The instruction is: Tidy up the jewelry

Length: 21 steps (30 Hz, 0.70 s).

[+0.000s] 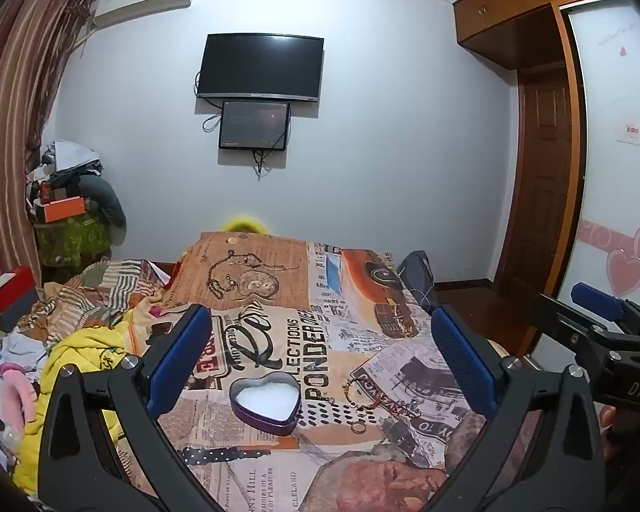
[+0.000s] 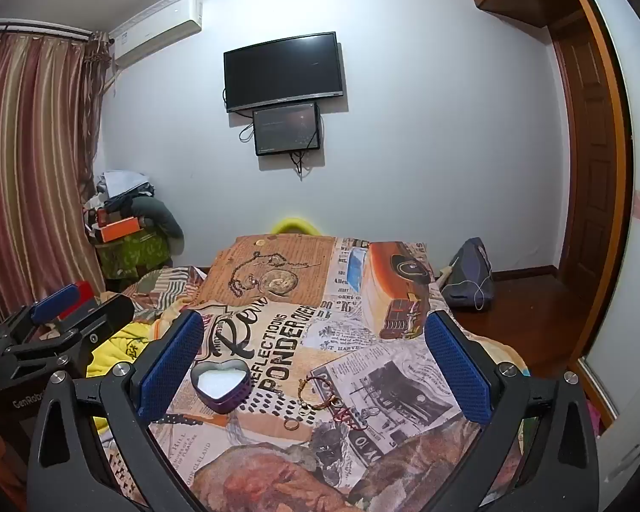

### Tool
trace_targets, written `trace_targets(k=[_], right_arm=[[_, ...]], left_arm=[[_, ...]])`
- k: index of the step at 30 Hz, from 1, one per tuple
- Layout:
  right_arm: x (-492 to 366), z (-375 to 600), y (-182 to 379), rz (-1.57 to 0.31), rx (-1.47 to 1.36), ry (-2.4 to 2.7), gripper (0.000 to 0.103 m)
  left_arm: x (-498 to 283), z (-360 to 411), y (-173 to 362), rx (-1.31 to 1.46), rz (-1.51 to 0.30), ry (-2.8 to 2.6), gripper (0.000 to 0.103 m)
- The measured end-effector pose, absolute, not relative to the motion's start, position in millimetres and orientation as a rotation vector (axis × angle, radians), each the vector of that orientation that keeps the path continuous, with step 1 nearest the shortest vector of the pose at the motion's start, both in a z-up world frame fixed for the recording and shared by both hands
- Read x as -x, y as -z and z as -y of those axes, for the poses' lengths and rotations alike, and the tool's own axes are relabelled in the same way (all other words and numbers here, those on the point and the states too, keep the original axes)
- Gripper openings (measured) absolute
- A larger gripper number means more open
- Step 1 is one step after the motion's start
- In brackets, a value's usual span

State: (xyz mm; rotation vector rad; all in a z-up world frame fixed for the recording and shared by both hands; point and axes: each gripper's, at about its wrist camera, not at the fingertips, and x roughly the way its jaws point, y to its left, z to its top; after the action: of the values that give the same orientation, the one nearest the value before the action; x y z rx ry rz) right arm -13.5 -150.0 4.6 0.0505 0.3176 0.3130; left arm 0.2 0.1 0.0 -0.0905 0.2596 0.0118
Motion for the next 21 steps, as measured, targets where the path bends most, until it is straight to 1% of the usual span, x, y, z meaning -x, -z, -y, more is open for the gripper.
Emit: trace_targets(k=[21], right_arm=[[12.6, 147.6, -5.4, -0.322, -0.059, -0.315, 0.103]], left_arm=[[-8.6, 5.2, 8.4, 0.076, -0.265, -0.023, 0.103]])
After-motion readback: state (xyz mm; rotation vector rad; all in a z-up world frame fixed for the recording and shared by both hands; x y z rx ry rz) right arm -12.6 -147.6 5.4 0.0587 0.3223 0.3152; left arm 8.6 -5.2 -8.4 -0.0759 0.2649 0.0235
